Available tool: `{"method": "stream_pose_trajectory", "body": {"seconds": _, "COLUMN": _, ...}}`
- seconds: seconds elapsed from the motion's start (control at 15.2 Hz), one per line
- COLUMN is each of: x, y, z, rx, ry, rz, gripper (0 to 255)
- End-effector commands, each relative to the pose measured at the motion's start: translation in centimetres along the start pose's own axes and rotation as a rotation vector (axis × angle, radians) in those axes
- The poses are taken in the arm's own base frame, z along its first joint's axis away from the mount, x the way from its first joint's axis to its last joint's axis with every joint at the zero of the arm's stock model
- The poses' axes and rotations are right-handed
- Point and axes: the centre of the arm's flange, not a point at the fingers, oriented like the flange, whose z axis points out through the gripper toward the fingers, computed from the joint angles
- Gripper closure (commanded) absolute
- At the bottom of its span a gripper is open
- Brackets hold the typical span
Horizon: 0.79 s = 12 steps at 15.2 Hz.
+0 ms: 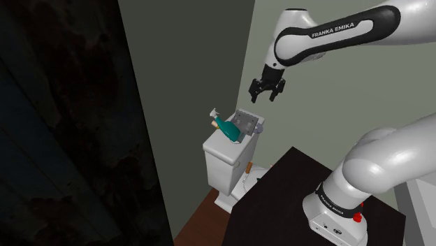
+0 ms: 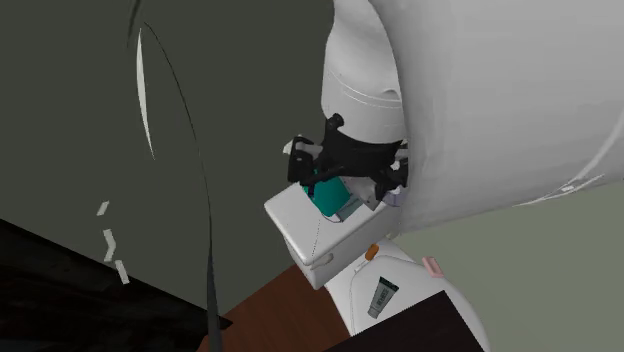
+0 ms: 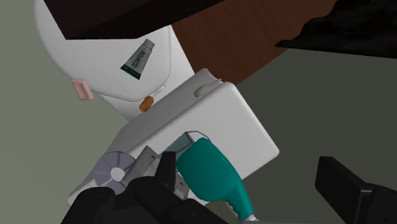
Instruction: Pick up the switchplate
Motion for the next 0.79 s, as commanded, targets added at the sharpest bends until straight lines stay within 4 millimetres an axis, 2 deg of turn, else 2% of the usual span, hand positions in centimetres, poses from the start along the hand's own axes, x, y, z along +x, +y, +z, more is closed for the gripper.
{"method": "stream_pose_trajectory", "body": {"seconds": 0.0, "x": 1.1, "y": 0.5, "z": 2.5, "rx": 0.003, "ry": 0.007, "rz": 0.041, "gripper": 0}}
{"method": "stream_pose_trajectory", "body": {"seconds": 0.73, "x": 7.8, "y": 4.3, "z": 14.7, "rx": 0.016, "ry": 0.034, "rz": 0.26, "gripper": 0}}
